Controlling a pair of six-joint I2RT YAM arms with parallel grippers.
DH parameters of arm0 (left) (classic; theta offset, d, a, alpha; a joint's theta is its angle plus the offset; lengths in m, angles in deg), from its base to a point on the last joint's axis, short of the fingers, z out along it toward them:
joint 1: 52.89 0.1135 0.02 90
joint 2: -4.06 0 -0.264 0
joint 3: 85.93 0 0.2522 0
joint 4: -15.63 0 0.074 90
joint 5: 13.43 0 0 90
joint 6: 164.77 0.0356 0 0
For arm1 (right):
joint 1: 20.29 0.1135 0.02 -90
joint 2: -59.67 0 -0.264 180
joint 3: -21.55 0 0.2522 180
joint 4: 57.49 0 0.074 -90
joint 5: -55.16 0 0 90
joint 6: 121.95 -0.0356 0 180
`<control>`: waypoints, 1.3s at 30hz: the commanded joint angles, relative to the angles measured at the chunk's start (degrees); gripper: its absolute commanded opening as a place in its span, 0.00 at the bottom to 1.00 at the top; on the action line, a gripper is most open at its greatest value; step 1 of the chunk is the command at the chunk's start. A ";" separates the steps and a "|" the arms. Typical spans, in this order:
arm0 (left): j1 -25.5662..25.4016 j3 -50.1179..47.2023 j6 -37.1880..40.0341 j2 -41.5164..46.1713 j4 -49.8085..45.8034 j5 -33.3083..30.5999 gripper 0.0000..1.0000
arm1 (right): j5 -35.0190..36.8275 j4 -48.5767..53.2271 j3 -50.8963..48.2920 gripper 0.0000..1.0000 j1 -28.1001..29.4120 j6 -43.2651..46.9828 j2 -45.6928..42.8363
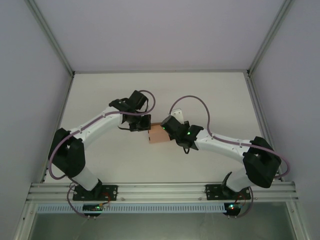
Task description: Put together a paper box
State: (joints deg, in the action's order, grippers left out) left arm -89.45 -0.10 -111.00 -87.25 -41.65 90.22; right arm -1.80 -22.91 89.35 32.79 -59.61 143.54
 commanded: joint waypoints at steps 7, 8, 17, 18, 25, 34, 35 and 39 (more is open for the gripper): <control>-0.71 -4.42 -1.81 1.82 0.55 -1.81 0.05 | -3.41 4.32 -2.81 0.00 0.53 -0.44 0.42; -0.78 -5.19 -2.05 1.83 0.92 -2.07 0.05 | -3.41 4.19 -3.04 0.00 0.51 -0.33 0.28; -3.89 -8.43 -1.51 1.60 -0.90 -9.44 0.02 | -7.10 2.77 -2.52 0.03 -0.65 1.66 -2.16; -4.37 -8.97 -1.48 1.68 -0.54 -10.11 0.01 | -7.48 2.22 -2.45 0.05 -0.85 2.05 -2.80; -6.57 -11.97 -2.88 1.96 2.71 -12.42 0.00 | -12.15 -0.30 -1.53 0.32 -3.26 5.34 -8.23; -7.47 -10.90 -1.98 1.31 4.12 -13.52 0.00 | -21.61 -4.83 -1.68 0.53 -10.06 4.35 -12.60; -7.46 -10.66 -1.79 1.22 3.98 -13.58 0.00 | -23.65 -6.36 -1.68 0.53 -10.99 4.45 -12.28; -7.55 -10.63 -1.43 1.29 4.11 -13.58 0.03 | -26.60 -7.56 0.25 0.58 -13.33 4.46 -8.54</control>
State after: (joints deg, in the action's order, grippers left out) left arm -96.42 -8.60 -112.77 -82.31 -32.12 76.89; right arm -24.23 -28.55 87.84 20.29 -55.04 132.83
